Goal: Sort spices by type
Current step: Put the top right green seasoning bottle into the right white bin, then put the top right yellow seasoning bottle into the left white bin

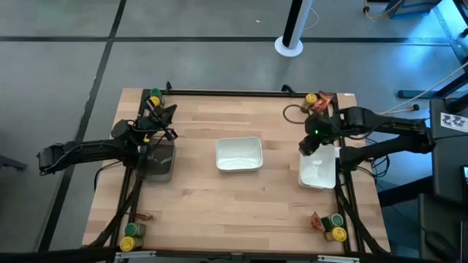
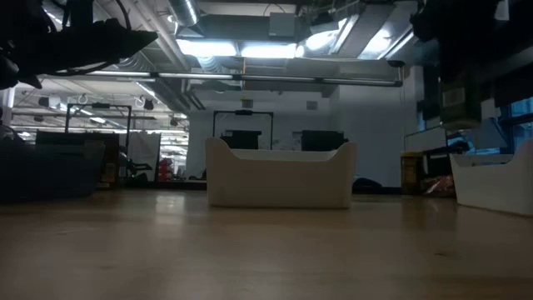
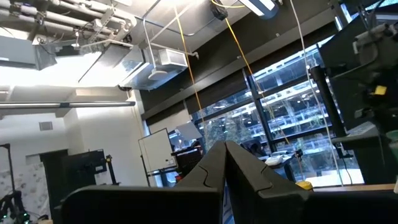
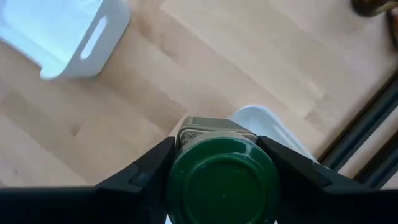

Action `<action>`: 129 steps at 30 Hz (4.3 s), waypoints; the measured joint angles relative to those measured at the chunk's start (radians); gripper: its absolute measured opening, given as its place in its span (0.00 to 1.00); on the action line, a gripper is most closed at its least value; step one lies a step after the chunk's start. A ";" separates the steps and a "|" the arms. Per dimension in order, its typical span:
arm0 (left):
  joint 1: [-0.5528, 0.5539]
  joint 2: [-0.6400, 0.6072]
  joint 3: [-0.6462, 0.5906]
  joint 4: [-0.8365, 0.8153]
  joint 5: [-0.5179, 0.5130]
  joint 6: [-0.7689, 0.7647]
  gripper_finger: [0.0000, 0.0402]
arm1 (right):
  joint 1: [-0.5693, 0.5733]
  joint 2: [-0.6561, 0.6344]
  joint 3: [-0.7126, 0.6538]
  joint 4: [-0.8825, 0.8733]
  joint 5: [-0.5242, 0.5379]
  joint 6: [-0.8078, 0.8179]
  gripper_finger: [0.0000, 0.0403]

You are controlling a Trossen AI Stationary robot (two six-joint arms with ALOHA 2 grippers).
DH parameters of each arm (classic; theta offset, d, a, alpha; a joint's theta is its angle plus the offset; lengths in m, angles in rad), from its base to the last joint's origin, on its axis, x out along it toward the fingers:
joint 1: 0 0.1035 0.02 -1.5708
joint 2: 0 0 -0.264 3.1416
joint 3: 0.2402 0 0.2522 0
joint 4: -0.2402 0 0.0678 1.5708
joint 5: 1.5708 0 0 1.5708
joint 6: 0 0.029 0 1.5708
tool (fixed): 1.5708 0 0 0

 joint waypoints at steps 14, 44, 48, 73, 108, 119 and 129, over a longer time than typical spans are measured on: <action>0.000 0.000 0.000 0.000 0.000 -0.016 0.00 | 0.212 0.003 -0.100 -0.038 0.141 0.243 0.51; 0.000 0.000 0.000 0.000 0.000 -0.045 0.00 | 0.210 0.022 -0.387 0.162 0.210 0.501 0.51; 0.000 0.000 0.000 0.000 0.000 -0.045 0.00 | 0.210 0.021 -0.393 0.185 0.229 0.506 0.51; 0.000 0.000 0.000 0.000 0.000 -0.045 0.00 | 0.210 0.053 -0.381 0.167 0.208 0.478 0.69; 0.000 0.000 0.000 0.000 0.000 -0.045 0.00 | 0.085 0.056 -0.064 0.094 0.453 0.155 0.83; 0.000 0.000 0.000 0.000 0.000 -0.045 0.00 | -0.022 0.056 -0.065 0.136 0.568 0.063 0.89; 0.000 0.000 0.000 0.000 0.000 -0.045 0.00 | -0.075 0.066 -0.065 0.285 0.630 0.025 0.87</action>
